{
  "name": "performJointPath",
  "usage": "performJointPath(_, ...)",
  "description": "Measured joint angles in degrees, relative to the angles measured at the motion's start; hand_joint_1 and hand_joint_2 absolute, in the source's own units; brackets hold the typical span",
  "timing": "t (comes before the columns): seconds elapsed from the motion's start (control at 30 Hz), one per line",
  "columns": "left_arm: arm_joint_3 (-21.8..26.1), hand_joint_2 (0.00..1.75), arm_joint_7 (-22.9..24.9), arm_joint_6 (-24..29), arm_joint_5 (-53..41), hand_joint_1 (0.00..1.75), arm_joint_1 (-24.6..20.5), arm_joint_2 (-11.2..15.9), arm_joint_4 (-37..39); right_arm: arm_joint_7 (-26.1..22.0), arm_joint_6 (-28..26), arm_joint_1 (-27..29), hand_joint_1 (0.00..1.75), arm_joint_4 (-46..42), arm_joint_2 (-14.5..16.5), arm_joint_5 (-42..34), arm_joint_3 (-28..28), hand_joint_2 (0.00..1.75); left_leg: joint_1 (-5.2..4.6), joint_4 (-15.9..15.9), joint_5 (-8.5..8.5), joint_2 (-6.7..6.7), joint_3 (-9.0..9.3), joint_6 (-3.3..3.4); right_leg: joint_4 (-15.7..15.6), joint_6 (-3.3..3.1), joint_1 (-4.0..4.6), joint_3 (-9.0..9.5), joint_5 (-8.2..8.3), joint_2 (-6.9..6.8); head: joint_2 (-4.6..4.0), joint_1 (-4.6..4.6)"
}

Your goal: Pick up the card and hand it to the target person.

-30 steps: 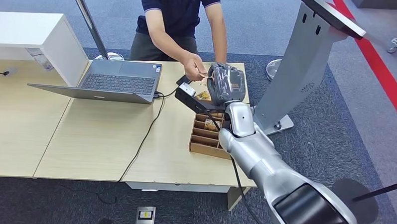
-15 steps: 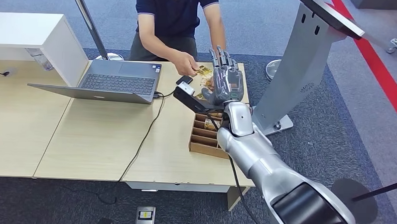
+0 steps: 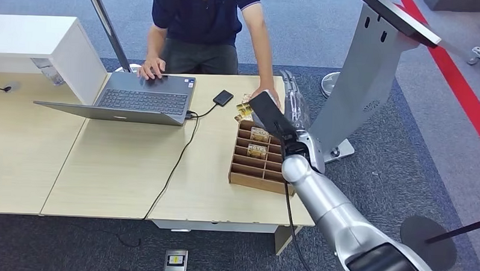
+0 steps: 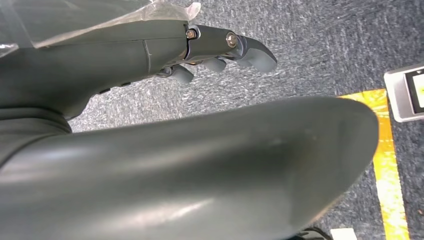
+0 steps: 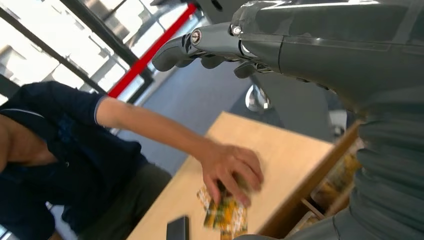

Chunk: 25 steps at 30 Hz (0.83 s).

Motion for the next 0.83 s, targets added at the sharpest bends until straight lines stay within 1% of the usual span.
performJointPath(0.13, 0.34, 0.0, -0.6, -0.02, 0.02, 0.0, 0.36, 0.24, 0.0, -1.97, 8.15, 7.31, 0.0, -11.43, -5.12, -9.77, -2.4, 1.75, 0.0, 0.01, -0.02, 0.0, 0.01, 0.02, -0.02, 0.0, 0.0, 0.0, 0.0, 0.0, 0.0, 0.0)
performJointPath(0.23, 0.52, 0.0, -1.02, -0.02, 0.12, 0.0, 0.41, 0.49, 0.0, -2.56, 13.28, 12.45, 0.0, -19.75, -9.14, -14.37, -3.81, 1.75, 0.0, 0.01, -0.02, 0.01, 0.01, 0.03, -0.02, 0.0, 0.0, 0.0, 0.0, 0.0, 0.01, 0.0)
performJointPath(0.33, 0.73, 0.0, -1.31, -0.02, 0.58, 0.0, 0.48, 0.79, 0.0, -2.7, 16.93, 17.11, 0.0, -27.24, -12.8, -17.86, -4.83, 1.75, 0.0, 0.01, -0.03, 0.03, 0.02, 0.03, -0.02, 0.0, 0.0, 0.01, 0.0, 0.0, 0.01, -0.01)
performJointPath(0.47, 0.85, 0.0, -1.48, -0.01, 2.24, 0.0, 0.69, 1.09, 0.0, -3.33, 19.04, 23.21, 0.0, -35.4, -16.57, -20.33, -5.59, 1.75, 0.01, 0.0, -0.03, 0.02, 0.02, 0.04, -0.02, 0.0, 0.0, 0.01, 0.0, 0.0, 0.01, 0.0)
performJointPath(0.57, 0.87, 0.0, -1.48, 0.05, 3.94, 0.0, 0.72, 1.25, 0.0, -4.52, 19.64, 27.47, 0.0, -39.84, -18.5, -21.41, -5.79, 1.75, 0.01, 0.0, -0.03, 0.02, 0.02, 0.04, -0.02, 0.0, 0.0, 0.02, 0.0, 0.0, 0.01, 0.0)
performJointPath(0.63, 0.87, 0.0, -1.34, 0.1, 5.0, 0.0, 0.71, 1.36, 0.0, -5.81, 20.2, 30.13, 0.0, -42.05, -19.26, -21.86, -5.88, 1.75, 0.01, -0.01, -0.03, 0.03, 0.01, 0.04, -0.02, 0.0, 0.0, 0.03, 0.0, 0.0, 0.01, -0.01)
performJointPath(0.73, 0.87, 0.0, -0.73, 0.31, 6.45, 0.0, 0.7, 1.49, 0.0, -8.0, 21.76, 33.62, 0.0, -44.28, -19.71, -22.07, -6.21, 1.75, 0.01, -0.01, -0.03, 0.03, 0.01, 0.04, -0.02, 0.0, 0.0, 0.04, 0.0, 0.0, 0.01, -0.01)
performJointPath(0.83, 0.87, 0.0, -0.21, 0.55, 7.28, 0.0, 0.69, 1.53, 0.0, -9.33, 23.29, 35.71, 0.0, -45.34, -19.74, -21.67, -6.44, 1.75, 0.01, -0.01, -0.03, 0.03, 0.01, 0.04, -0.02, 0.0, 0.0, 0.04, 0.0, 0.0, 0.01, -0.01)
